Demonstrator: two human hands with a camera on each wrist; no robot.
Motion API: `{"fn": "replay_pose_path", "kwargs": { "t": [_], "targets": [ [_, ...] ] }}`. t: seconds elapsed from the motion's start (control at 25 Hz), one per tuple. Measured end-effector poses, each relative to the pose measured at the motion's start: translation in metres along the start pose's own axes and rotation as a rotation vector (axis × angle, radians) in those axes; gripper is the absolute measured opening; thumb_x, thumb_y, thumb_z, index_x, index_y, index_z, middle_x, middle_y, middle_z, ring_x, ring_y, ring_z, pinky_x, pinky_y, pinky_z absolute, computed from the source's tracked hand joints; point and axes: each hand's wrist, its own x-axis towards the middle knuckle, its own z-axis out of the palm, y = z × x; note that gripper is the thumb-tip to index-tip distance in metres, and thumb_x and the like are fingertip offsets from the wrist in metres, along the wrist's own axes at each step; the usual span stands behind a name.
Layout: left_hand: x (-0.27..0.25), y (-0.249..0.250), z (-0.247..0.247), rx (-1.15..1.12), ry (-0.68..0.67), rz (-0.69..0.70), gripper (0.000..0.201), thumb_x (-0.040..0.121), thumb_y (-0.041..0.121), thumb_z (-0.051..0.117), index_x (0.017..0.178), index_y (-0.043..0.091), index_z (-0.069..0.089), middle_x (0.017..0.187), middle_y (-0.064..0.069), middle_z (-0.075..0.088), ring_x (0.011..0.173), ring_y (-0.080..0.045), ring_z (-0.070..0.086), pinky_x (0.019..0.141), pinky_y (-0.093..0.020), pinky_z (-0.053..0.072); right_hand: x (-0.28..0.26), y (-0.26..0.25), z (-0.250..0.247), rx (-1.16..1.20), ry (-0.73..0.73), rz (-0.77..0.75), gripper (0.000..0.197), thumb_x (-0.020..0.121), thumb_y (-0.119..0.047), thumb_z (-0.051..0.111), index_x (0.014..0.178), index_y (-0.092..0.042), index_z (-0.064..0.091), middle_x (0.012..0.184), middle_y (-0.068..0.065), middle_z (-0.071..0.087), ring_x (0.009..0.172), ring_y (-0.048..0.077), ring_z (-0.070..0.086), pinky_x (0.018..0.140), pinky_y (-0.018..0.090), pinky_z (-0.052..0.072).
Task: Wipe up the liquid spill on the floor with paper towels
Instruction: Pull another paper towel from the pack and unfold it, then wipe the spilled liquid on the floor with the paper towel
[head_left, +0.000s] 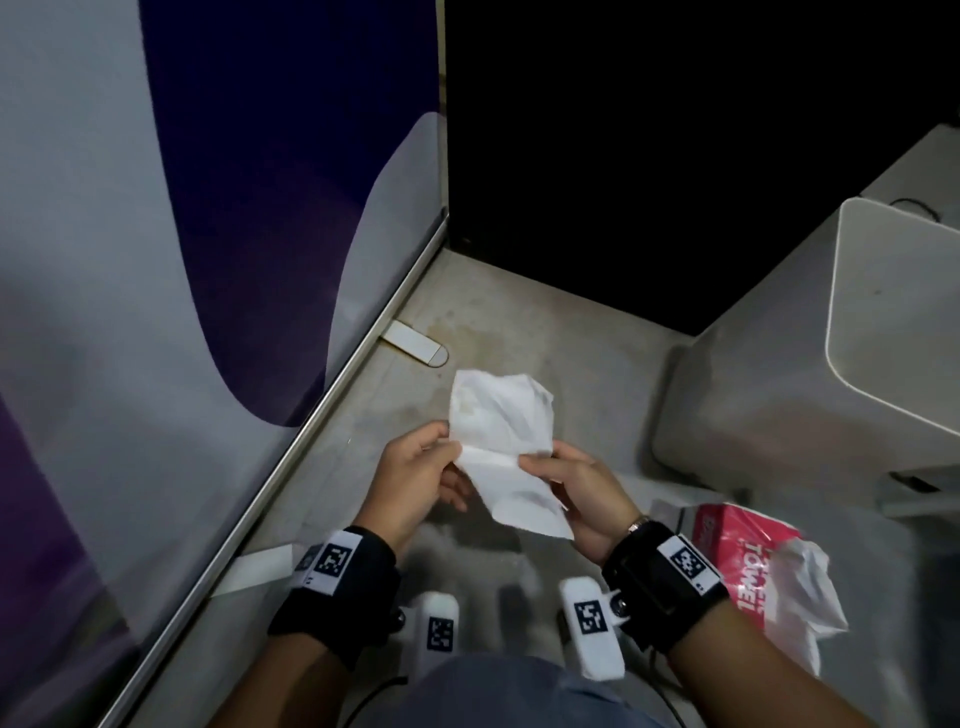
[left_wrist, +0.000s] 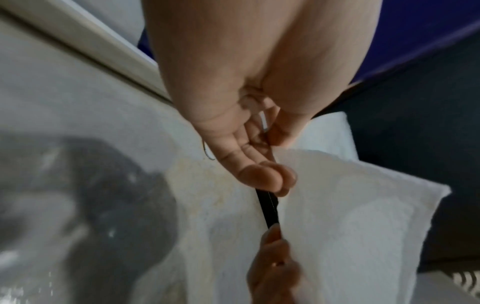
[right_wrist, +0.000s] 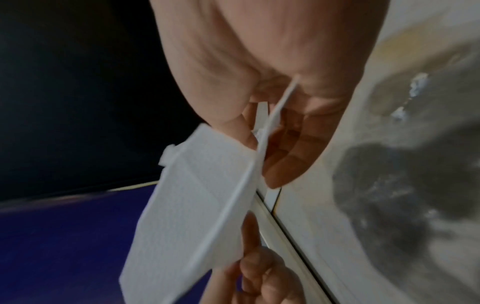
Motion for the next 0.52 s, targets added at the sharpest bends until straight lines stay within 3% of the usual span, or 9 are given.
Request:
{"fn": "replay_pose_path", "kwargs": {
  "t": [0.08,0.16,0.24,0.28,0.32,0.4,0.44,0.52],
  "targets": [
    [-0.001,-0.005,0.003,-0.06,-0.006,0.003,0.023,0.092,-0.005,0.047,0.096,-0.004,0.07,0.078,-0.024,0.065,0.061,-0.027,0.061,0.055,-0.034,0.053,0.005,0.005,-0.007,0.109,0.022,0.029,0.027,0.084,-0.006,0.06,0.11,-0.001,0.068,0.114,0.026,0.067,0.096,0.036,0.067,0.088,0.043,0.053],
    [-0.002,-0.01,0.003,-0.065,-0.009,0.013,0.022,0.086,-0.001,0.049,0.084,-0.005,0.07,0.083,-0.023,0.067,0.071,-0.029,0.063,0.062,-0.034,0.051,0.008,0.01,-0.015,0.24,0.056,0.117,0.049,0.085,-0.032,0.061,0.123,-0.002,0.066,0.115,0.021,0.066,0.099,0.034,0.064,0.096,0.043,0.047],
    [-0.004,-0.015,0.0,-0.037,-0.024,0.037,0.019,0.075,0.011,0.059,0.079,-0.003,0.071,0.081,-0.015,0.069,0.074,-0.027,0.065,0.063,-0.03,0.05,0.007,0.015,-0.021,0.165,0.006,0.215,0.067,0.085,-0.059,0.06,0.126,-0.006,0.067,0.113,0.016,0.067,0.103,0.032,0.063,0.098,0.048,0.045],
    [-0.004,-0.02,-0.001,0.021,-0.031,0.076,0.014,0.07,0.012,0.065,0.077,0.002,0.073,0.081,-0.011,0.071,0.075,-0.027,0.067,0.064,-0.03,0.052,0.004,0.017,-0.022,0.07,-0.059,0.233,0.065,0.085,-0.059,0.062,0.125,-0.008,0.067,0.115,0.015,0.068,0.108,0.033,0.063,0.099,0.051,0.046],
    [-0.004,-0.024,-0.002,0.102,-0.051,0.133,0.011,0.068,0.007,0.069,0.077,0.009,0.075,0.081,-0.007,0.073,0.077,-0.027,0.069,0.067,-0.033,0.054,0.0,0.019,-0.02,-0.018,-0.154,0.224,0.055,0.088,-0.047,0.066,0.127,-0.008,0.066,0.119,0.017,0.067,0.112,0.035,0.062,0.099,0.052,0.047],
    [-0.004,-0.036,-0.001,0.23,-0.095,0.199,0.033,0.068,-0.008,0.07,0.083,0.021,0.076,0.085,0.001,0.074,0.079,-0.02,0.071,0.069,-0.032,0.056,-0.005,0.021,-0.013,-0.162,-0.249,0.173,0.04,0.086,-0.01,0.069,0.125,-0.004,0.066,0.121,0.024,0.066,0.109,0.04,0.063,0.093,0.048,0.051],
    [-0.004,-0.04,0.0,0.242,-0.107,0.206,0.044,0.068,-0.011,0.069,0.092,0.026,0.074,0.09,0.006,0.073,0.08,-0.017,0.07,0.07,-0.028,0.056,-0.002,0.023,-0.013,-0.213,-0.207,0.136,0.038,0.082,0.001,0.067,0.119,-0.003,0.069,0.115,0.026,0.068,0.102,0.04,0.065,0.087,0.044,0.054],
    [0.002,-0.05,-0.004,0.251,-0.089,0.203,0.057,0.072,-0.005,0.073,0.114,0.033,0.064,0.103,0.01,0.069,0.082,-0.014,0.069,0.075,-0.025,0.056,0.01,0.024,-0.017,-0.394,0.019,-0.062,0.027,0.082,0.004,0.061,0.104,-0.002,0.074,0.096,0.02,0.073,0.087,0.034,0.067,0.072,0.027,0.054]
  ]
}}
